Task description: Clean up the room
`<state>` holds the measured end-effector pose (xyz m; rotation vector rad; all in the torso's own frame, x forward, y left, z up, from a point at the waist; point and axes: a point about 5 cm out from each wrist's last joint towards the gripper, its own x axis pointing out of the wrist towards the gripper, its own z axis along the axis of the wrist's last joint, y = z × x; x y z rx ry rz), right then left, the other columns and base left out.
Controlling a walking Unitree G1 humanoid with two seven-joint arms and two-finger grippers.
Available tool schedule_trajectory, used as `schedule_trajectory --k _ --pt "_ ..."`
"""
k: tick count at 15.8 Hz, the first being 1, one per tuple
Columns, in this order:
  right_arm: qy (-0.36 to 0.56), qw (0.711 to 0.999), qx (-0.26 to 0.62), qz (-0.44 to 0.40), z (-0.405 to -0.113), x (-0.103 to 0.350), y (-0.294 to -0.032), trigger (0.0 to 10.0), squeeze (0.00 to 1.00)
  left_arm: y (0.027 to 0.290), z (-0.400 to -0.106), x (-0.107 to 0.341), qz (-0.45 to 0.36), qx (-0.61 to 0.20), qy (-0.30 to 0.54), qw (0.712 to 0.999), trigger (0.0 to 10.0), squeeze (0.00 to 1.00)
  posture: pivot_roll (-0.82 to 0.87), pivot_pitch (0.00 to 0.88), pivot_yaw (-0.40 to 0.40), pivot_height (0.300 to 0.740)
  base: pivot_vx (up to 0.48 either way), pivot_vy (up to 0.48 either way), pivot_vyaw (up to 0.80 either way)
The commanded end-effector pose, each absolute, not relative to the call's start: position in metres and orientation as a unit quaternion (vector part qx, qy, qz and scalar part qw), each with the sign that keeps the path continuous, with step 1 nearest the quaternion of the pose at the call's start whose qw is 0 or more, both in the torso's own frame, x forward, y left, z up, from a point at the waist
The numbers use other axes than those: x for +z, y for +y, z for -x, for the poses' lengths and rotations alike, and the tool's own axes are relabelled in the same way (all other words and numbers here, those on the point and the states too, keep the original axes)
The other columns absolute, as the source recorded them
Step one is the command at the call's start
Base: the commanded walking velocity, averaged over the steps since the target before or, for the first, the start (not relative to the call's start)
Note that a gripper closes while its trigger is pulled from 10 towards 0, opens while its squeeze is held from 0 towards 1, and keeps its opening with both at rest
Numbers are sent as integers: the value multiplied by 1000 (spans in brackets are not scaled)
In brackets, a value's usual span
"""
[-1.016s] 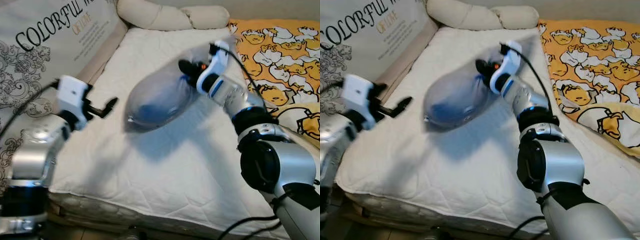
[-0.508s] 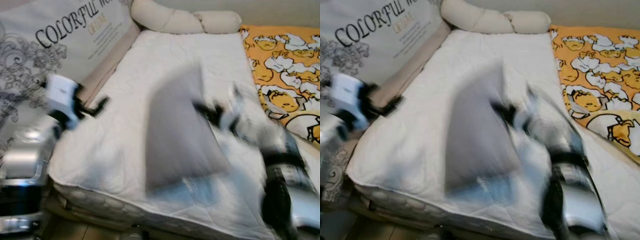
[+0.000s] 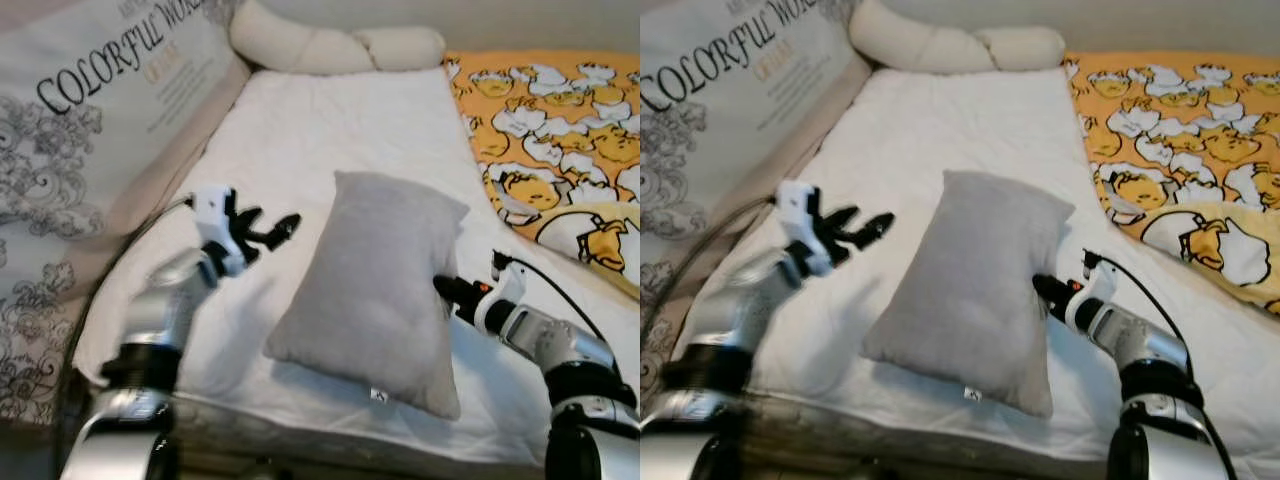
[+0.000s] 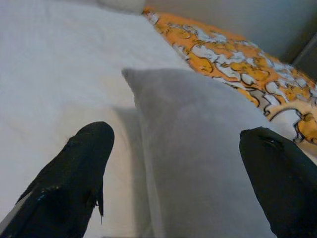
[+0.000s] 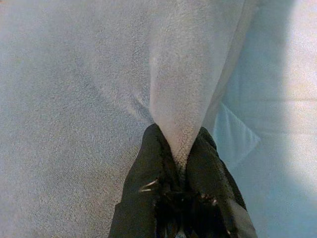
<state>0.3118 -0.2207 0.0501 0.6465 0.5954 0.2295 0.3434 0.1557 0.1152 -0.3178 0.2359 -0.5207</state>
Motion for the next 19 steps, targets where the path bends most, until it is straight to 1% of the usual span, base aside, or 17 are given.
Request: schedule_trajectory --k 1,2,3,4,6,8,10,11,12,13,15,16,17,18,19 --pt "265 904 100 -320 -317 51 -220 0 0 160 -348 108 190 -236 119 946 10000 1000 -28 0 87 740 0 0 0" --pt "263 905 95 -320 -317 50 -220 0 0 158 -349 105 202 -236 122 943 10000 1000 -28 0 84 740 0 0 0" --pt "263 906 84 -322 -316 46 -219 0 0 149 -349 93 208 -242 142 937 10000 1000 -29 0 81 740 0 0 0" --pt "262 905 84 -323 -316 45 -218 0 0 147 -349 91 208 -242 145 937 10000 1000 -29 0 81 740 0 0 0" --pt "273 906 95 -310 -314 41 -211 0 0 129 -352 81 280 -231 156 919 10000 1000 -57 0 84 740 0 0 0" --pt "276 906 99 -305 -313 39 -209 0 0 115 -350 75 324 -227 172 902 10000 1000 -85 0 97 740 0 0 0" --pt "278 905 108 -304 -311 38 -206 0 0 96 -344 66 357 -242 196 880 10000 1000 -106 0 108 740 0 0 0" --pt "281 904 120 -299 -310 37 -202 0 0 73 -333 55 362 -271 229 862 10000 1000 -118 5 111 740 0 0 0" --pt "281 904 122 -298 -309 37 -201 0 0 70 -331 53 355 -277 235 861 10000 1000 -119 6 111 740 0 0 0" --pt "281 903 126 -300 -309 38 -200 0 0 63 -324 42 337 -260 260 867 10000 1000 -127 9 110 740 0 0 0" --pt "281 902 131 -301 -308 38 -199 0 0 60 -319 37 352 -249 264 863 10000 1000 -134 10 111 740 0 0 0" --pt "282 901 135 -300 -308 39 -197 0 0 51 -319 43 400 -275 242 840 10000 1000 -138 7 113 740 0 0 0" --pt "282 901 139 -298 -308 39 -196 0 0 44 -318 48 425 -302 228 822 10000 1000 -133 4 111 740 0 0 0" --pt "280 902 146 -295 -310 41 -193 0 0 37 -316 49 405 -333 239 817 3020 1000 -130 3 110 740 0 0 0" --pt "279 902 159 -288 -312 43 -186 0 0 33 -314 48 365 -353 251 824 0 141 -130 3 110 740 0 0 0"
